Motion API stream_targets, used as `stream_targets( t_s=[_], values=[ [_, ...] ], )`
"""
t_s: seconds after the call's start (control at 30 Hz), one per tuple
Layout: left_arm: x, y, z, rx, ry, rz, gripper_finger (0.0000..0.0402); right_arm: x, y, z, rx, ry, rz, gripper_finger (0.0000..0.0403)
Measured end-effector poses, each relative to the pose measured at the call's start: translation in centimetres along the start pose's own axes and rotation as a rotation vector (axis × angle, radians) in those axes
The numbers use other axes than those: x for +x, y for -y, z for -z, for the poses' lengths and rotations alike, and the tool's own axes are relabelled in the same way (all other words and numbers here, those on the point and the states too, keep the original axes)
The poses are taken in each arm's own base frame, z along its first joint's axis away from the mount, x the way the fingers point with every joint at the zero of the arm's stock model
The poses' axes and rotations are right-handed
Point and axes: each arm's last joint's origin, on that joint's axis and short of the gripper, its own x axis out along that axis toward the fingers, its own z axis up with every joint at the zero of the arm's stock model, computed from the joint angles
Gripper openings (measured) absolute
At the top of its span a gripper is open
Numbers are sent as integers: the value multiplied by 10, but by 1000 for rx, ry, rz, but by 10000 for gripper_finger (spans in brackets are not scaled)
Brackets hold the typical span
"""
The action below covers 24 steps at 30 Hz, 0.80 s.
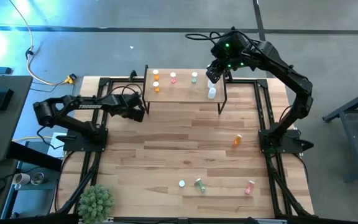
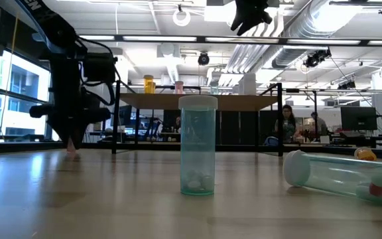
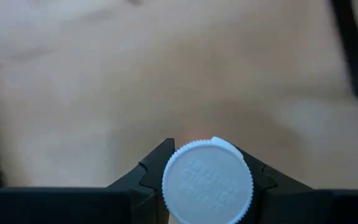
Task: Pick and place medicine bottles onto shelf by color
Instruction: Put the top pink pill bottle on the shelf aligned with the pink pill bottle
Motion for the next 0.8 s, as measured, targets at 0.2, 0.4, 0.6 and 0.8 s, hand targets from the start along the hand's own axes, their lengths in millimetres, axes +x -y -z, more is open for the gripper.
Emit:
stream_targets(
  t_s=[0.2, 0.4, 0.6, 0.8],
  values=[
    [-21, -9, 7, 88, -56, 116, 100, 0, 0, 0, 0, 0, 0, 169],
    [-49, -20, 12, 103, 8, 239, 101, 0, 0, 0, 21, 0, 0, 169],
    [-86, -26, 10, 189, 126, 467, 101, 0, -3, 0, 23, 1, -8, 169],
    [-134, -31, 0, 302, 296, 645, 101, -2, -19, -2, 0, 24, -154, 169]
  ],
)
